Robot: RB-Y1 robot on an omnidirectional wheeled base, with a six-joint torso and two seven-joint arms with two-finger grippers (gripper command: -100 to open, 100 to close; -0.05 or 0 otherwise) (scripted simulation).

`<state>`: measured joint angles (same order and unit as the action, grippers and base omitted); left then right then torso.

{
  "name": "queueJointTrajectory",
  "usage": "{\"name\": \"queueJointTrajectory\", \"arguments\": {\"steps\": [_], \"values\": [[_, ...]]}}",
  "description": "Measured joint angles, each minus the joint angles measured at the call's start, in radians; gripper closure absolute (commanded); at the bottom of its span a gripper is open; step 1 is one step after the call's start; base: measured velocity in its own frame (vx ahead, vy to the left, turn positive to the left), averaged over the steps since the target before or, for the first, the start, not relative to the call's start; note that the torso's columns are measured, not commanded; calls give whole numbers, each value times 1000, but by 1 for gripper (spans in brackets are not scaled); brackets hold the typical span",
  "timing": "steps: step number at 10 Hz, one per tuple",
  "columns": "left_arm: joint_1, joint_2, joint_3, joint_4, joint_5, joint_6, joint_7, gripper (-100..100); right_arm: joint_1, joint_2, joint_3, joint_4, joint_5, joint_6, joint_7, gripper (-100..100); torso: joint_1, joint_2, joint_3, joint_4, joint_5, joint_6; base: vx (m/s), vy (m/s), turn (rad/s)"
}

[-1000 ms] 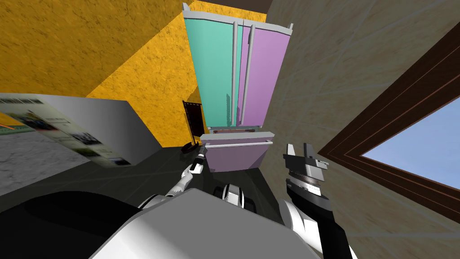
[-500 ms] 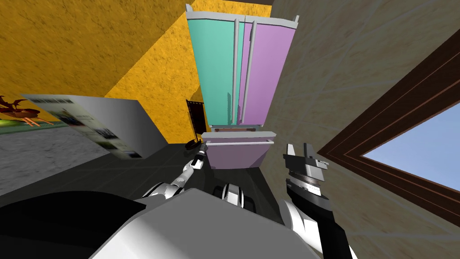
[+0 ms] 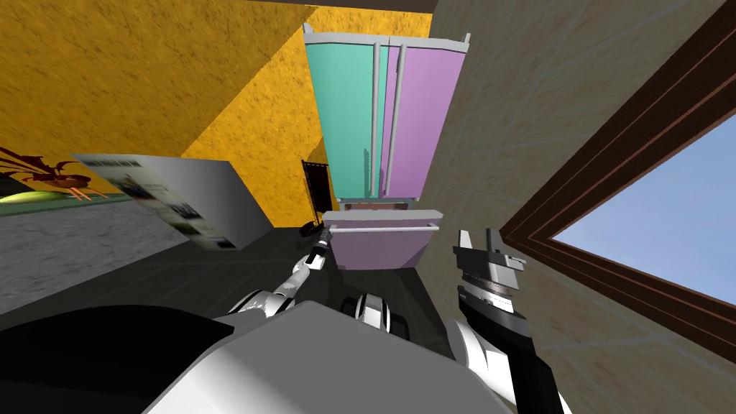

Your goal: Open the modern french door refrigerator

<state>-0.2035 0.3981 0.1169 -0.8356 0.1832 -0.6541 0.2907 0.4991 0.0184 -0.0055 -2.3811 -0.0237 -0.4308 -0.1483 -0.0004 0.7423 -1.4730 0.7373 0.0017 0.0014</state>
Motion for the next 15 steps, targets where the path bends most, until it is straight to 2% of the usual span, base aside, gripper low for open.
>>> {"name": "queueJointTrajectory", "arguments": {"steps": [1, 2, 5, 7, 9, 10, 15], "values": [[5, 8, -1, -18, 1, 20, 5, -100, 0, 0, 0, 0, 0, 0, 0, 0, 1, -7, -4, 2, -3, -1, -54, -38, -16], [-19, 25, -4, 8, 3, 28, 17, -100, 0, 0, 0, 0, 0, 0, 0, 0, 1, -11, -7, 2, -4, -1, -16, -17, -9], [-44, 59, 2, -29, 9, 97, 32, -100, 1, 0, 0, 0, 0, 0, 0, 0, -3, 0, 0, 5, -5, -2, -35, -24, -16], [-85, 87, -2, -5, 12, 129, 50, -100, 0, 0, 0, 0, 0, 0, 0, 0, -6, 7, 3, 9, -8, -3, -58, -40, -13], [-83, 92, 0, -22, 13, 153, 54, -100, 0, 0, 0, 0, 0, 0, 0, 0, -7, 6, 3, 11, -10, -2, -13, -6, 3], [-80, 90, -1, -21, 13, 158, 54, 0, 0, 0, 0, 0, 0, 0, 0, 0, -6, 4, 2, 9, -9, -2, 0, 0, 0], [-70, 85, -6, -12, 12, 167, 54, 0, 1, 0, 0, 0, 0, 0, 0, 0, -1, -3, -2, 3, -4, -1, 0, 0, 0]]}}
